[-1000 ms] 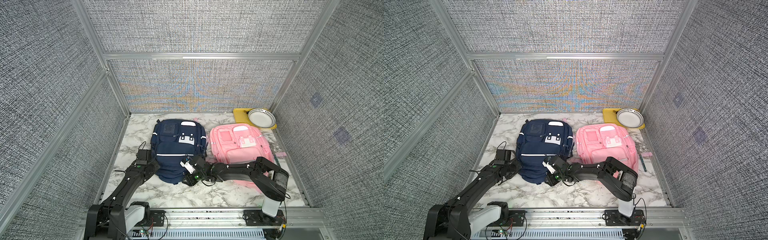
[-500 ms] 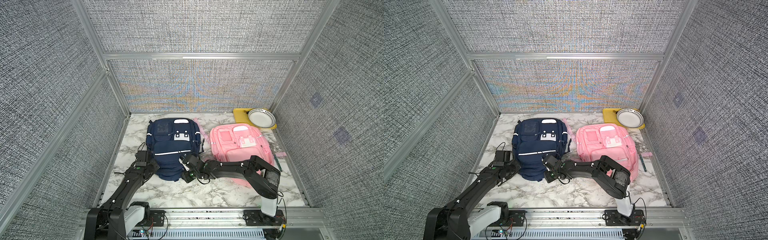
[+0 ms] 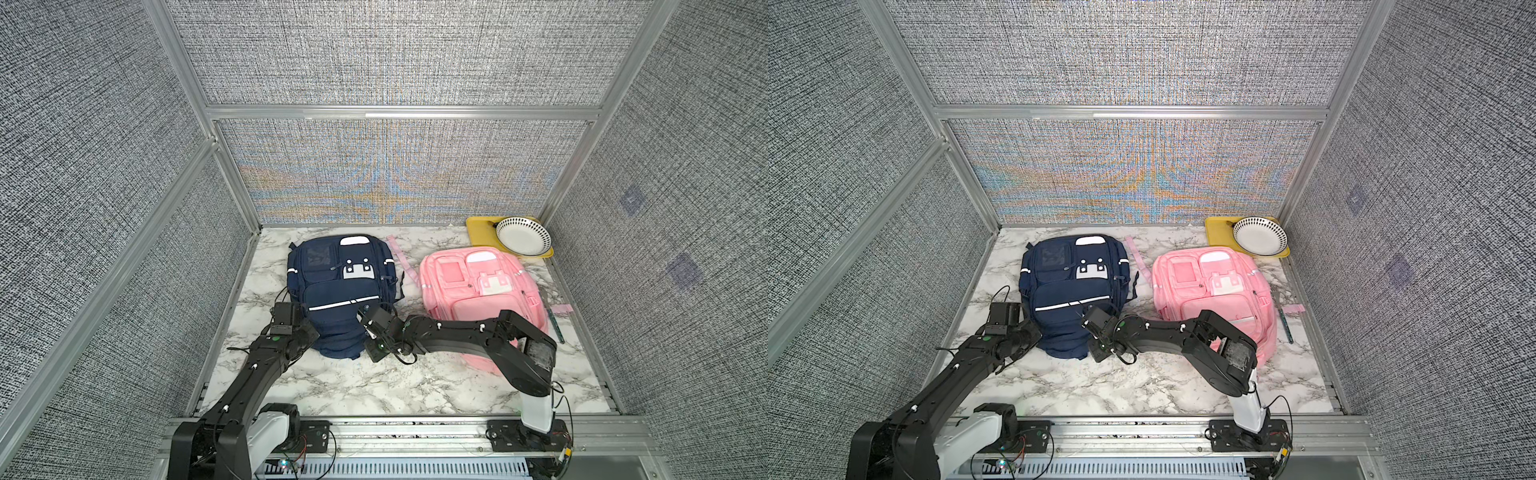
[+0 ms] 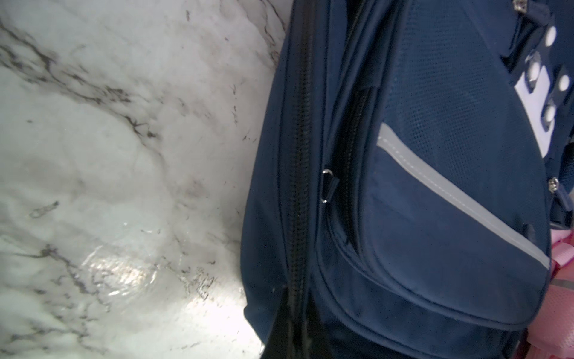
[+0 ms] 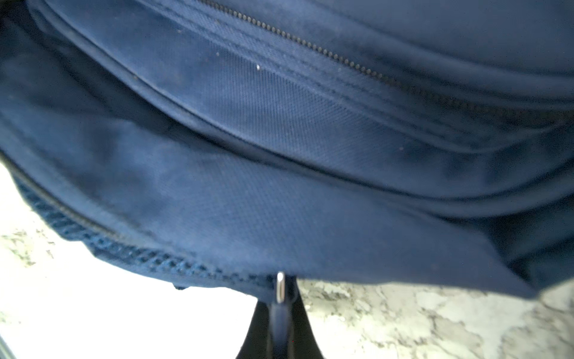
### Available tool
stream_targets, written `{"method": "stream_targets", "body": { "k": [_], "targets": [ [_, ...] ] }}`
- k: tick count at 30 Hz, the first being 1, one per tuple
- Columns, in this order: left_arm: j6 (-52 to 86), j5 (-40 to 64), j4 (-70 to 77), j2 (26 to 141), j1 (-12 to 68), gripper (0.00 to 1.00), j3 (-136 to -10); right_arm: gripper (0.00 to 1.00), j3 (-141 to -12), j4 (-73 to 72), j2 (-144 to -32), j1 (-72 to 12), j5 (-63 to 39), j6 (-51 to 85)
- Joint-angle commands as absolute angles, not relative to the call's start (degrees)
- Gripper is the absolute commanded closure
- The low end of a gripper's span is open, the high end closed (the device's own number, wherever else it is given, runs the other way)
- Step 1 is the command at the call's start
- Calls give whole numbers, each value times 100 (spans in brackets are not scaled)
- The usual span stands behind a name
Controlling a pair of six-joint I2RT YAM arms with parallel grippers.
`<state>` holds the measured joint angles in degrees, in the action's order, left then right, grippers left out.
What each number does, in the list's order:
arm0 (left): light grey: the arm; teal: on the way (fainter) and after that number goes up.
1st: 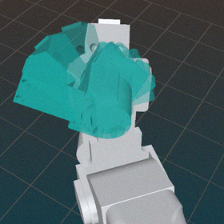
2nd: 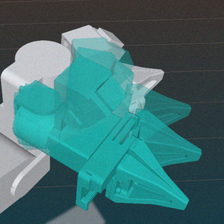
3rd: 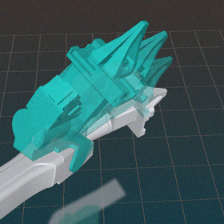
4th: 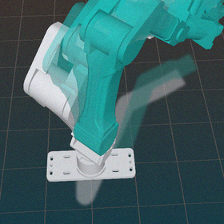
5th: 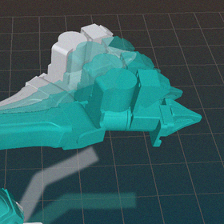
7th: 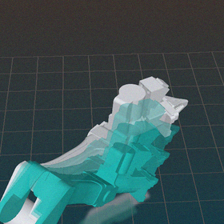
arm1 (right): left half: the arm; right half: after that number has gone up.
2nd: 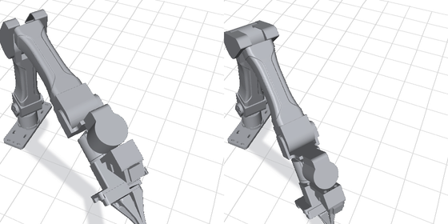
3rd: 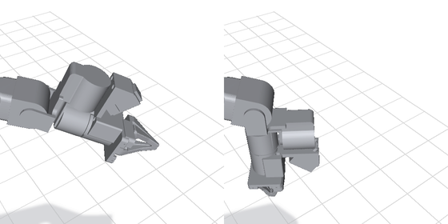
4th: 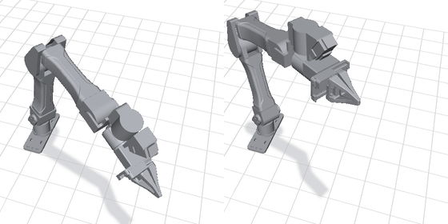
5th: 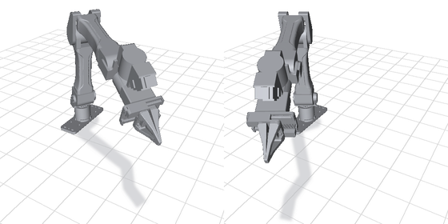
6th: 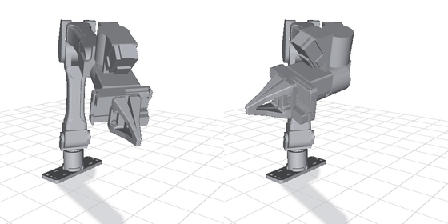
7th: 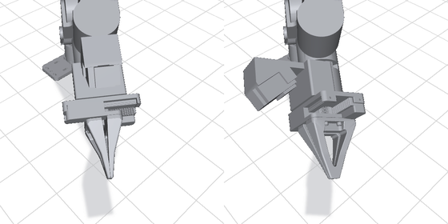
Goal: Zip up the backpack
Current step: Zip the zipper on the backpack.
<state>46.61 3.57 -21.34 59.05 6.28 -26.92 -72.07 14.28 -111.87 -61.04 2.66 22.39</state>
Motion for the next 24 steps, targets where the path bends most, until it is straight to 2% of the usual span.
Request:
{"method": "stream_targets", "body": {
  "k": [1, 24],
  "targets": [
    [4679, 249, -2188, 5824, 620, 100, -2647, 100, -7149, 1425, -11146, -6073, 493, 2097],
    [4342, -543, -2666, 6012, 595, 100, -2909, 100, -5454, 685, -10074, -5316, -298, 1424]
  ]
}}
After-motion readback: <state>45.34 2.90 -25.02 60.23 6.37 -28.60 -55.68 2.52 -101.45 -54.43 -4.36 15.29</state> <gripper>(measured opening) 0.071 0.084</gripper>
